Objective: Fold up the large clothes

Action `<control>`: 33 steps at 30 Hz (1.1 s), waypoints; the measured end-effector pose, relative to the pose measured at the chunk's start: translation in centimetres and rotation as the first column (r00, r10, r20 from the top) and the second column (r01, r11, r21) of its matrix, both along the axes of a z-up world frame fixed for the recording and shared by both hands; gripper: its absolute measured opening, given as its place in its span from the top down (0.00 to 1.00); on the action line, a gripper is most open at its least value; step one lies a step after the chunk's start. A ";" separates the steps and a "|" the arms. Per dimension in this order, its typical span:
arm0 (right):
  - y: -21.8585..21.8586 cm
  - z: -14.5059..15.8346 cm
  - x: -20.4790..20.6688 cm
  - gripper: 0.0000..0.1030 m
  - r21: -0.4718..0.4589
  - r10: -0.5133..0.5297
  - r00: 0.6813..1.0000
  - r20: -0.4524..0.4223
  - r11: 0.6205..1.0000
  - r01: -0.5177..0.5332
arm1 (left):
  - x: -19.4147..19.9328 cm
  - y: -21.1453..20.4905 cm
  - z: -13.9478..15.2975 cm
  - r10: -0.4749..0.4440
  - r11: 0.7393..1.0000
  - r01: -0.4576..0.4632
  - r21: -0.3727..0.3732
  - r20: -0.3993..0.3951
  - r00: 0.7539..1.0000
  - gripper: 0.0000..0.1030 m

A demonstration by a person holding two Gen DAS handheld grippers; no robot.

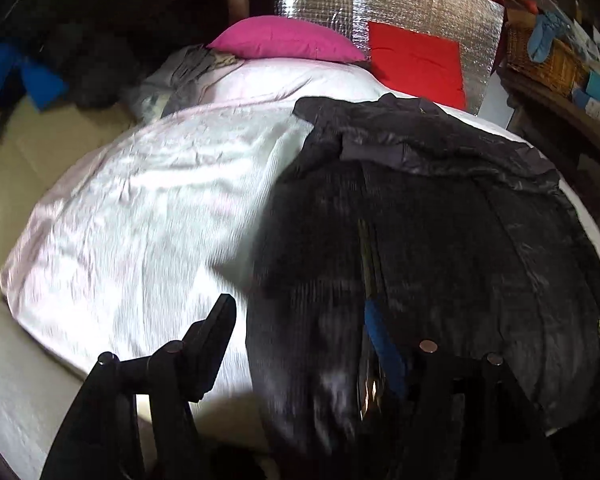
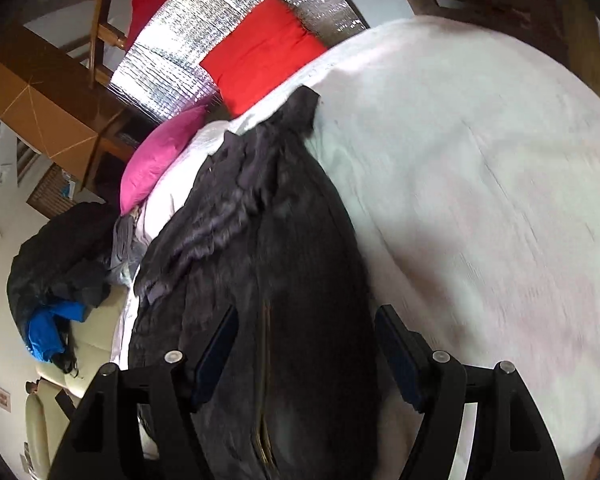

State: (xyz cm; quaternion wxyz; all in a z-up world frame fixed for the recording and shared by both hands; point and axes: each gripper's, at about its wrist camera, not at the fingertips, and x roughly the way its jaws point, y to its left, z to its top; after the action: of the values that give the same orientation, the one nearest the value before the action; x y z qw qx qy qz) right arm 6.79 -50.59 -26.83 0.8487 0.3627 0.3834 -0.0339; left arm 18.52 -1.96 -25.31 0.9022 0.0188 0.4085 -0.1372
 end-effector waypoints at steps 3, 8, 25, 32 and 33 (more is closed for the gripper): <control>1.0 -1.0 -1.8 0.28 0.011 0.023 1.000 -0.016 1.000 -0.022 | -1.1 1.4 -0.4 0.033 0.994 -0.038 -0.100 -0.055 0.998 0.34; 3.1 -2.7 -2.5 0.30 0.003 0.075 0.994 -0.080 0.997 -0.075 | -1.7 1.2 -1.5 0.039 0.994 -0.048 -0.100 -0.097 0.995 0.36; 9.4 -2.8 -3.8 0.49 -0.231 0.086 0.986 -0.141 0.966 -0.117 | -4.5 0.6 -2.5 -0.033 0.996 0.026 -0.081 -0.087 0.996 0.53; 10.9 -1.6 -4.4 0.63 -0.273 0.091 0.990 -0.107 0.955 -0.117 | -5.1 -0.4 -2.0 -0.117 0.990 0.113 -0.081 -0.045 0.992 0.95; 10.7 -2.0 -4.3 0.63 -0.275 0.081 0.989 -0.125 0.955 -0.113 | -5.1 -0.6 -2.2 -0.118 0.991 0.115 -0.067 -0.050 0.992 0.94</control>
State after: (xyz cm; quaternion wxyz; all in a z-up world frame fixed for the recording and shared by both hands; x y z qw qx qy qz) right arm 2.52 -39.93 -28.79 0.8694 0.2167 0.4391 -0.0666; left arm 13.43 -2.55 -27.49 0.8814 0.0099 0.4264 -0.2030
